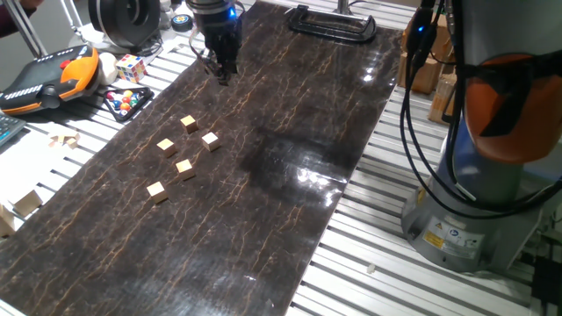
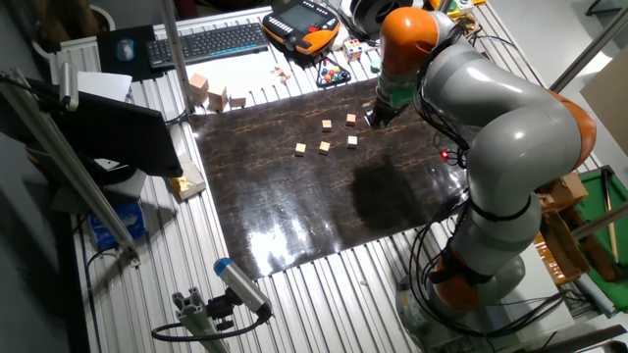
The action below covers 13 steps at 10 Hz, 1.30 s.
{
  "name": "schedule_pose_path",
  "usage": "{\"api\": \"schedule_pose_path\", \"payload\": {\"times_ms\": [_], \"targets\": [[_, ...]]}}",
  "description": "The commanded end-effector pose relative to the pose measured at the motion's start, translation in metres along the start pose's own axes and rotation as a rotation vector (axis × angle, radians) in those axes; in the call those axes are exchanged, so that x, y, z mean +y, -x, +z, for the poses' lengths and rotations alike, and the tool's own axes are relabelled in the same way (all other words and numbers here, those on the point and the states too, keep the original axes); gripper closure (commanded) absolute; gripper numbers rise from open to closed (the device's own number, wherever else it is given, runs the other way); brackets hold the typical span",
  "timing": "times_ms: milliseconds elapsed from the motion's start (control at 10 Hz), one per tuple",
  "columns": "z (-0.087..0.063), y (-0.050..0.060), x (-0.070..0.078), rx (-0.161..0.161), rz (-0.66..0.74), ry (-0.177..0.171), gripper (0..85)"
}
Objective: Stack the blocks in a vertical line of five
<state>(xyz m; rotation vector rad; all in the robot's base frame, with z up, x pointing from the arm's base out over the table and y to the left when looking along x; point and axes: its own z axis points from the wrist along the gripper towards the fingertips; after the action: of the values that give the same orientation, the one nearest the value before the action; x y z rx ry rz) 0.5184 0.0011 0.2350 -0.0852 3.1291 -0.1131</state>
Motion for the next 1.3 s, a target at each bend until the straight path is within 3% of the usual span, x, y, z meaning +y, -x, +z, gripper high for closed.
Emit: {"api": "schedule_pose_path", "payload": {"times_ms": [0,600,900,1200], "targets": [[0.001,0.001,0.001,0.000,0.003,0.000,84.3],[0.019,0.015,0.014,-0.007,0.032,0.012,84.3],[0.035,0.019,0.032,-0.010,0.072,0.032,84.3],[0.044,0.016,0.057,-0.014,0.101,-0.009,84.3]]}}
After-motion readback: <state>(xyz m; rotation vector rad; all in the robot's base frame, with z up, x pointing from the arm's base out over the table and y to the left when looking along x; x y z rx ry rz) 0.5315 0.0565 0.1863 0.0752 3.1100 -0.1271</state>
